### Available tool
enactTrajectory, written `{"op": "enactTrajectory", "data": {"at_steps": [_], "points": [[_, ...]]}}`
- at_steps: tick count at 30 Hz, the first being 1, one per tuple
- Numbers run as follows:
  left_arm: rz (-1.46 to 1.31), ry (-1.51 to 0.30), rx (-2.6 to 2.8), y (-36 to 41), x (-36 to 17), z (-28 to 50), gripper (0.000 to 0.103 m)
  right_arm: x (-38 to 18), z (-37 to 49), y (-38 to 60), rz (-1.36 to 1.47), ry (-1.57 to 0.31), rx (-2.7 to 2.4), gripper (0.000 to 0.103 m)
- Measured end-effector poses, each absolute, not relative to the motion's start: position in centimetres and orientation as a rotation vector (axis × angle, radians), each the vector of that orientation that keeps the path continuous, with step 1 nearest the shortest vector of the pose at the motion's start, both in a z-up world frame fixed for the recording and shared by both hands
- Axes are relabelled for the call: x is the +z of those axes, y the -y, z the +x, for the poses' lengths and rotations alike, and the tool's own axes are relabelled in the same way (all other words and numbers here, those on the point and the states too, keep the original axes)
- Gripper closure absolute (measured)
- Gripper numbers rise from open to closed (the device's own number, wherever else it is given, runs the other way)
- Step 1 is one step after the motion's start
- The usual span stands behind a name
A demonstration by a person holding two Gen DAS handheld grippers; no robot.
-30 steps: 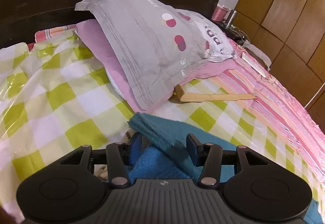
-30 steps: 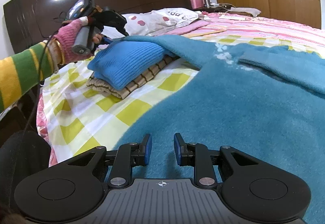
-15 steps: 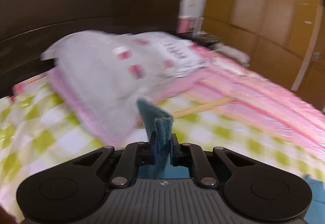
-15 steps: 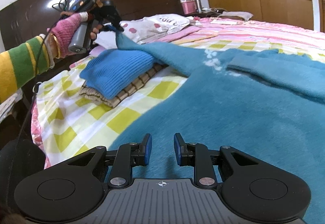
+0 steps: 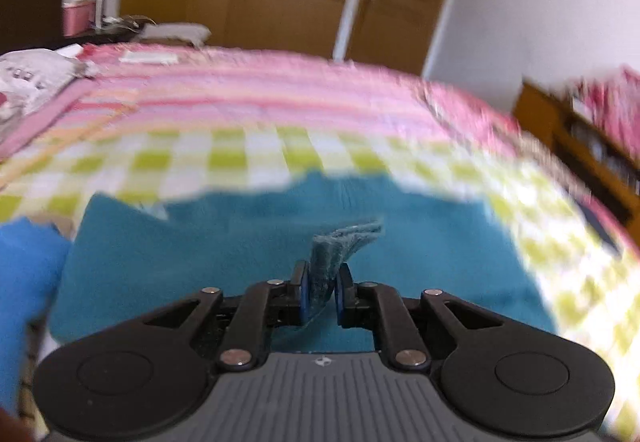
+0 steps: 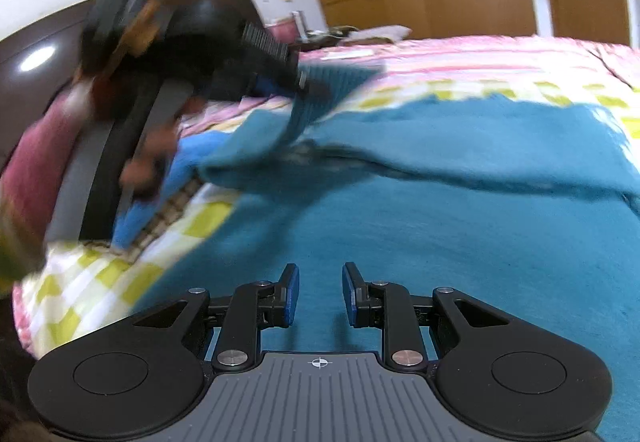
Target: Fold small clothes
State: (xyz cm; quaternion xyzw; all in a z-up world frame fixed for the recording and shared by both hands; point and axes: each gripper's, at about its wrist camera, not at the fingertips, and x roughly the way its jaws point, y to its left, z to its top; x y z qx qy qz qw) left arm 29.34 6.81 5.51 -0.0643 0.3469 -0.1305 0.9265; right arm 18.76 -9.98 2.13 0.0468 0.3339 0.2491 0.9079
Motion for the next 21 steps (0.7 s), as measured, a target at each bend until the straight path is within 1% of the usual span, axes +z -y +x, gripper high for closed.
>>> {"op": "enactTrajectory", "data": {"at_steps": [1, 3, 5, 7, 9, 14, 17, 21], "points": [[-0.119, -0.733, -0.266, -6.6, 4.8, 28.9, 0.078, 1.9, 19.1, 10.4, 0.103, -0.695, 0.501, 0.079], [-0.129, -0.747, -0.264, -6.8, 3.7, 27.7, 0.073, 1.7, 19.6, 11.0, 0.123, -0.709, 0.486, 0.079], [-0.138, -0.738, -0.246, -7.6, 3.1, 26.2, 0.07, 1.5, 20.6, 11.6, 0.152, -0.729, 0.483, 0.078], [-0.121, -0.722, -0.225, -8.2, 2.6, 24.8, 0.068, 1.6, 21.9, 11.6, 0.181, -0.739, 0.483, 0.063], [-0.116, -0.721, -0.211, -8.6, 1.8, 24.5, 0.068, 1.6, 23.3, 11.8, 0.233, -0.751, 0.485, 0.058], [-0.109, -0.694, -0.212, -9.2, 0.5, 22.4, 0.068, 0.6, 27.3, 11.6, 0.414, -0.823, 0.463, 0.057], [-0.061, -0.682, -0.216, -9.4, 0.2, 21.9, 0.068, -0.4, 28.7, 11.4, 0.453, -0.862, 0.418, 0.057], [-0.103, -0.681, -0.248, -10.1, 0.2, 21.9, 0.068, -0.6, 29.3, 10.8, 0.476, -0.862, 0.391, 0.055]]}}
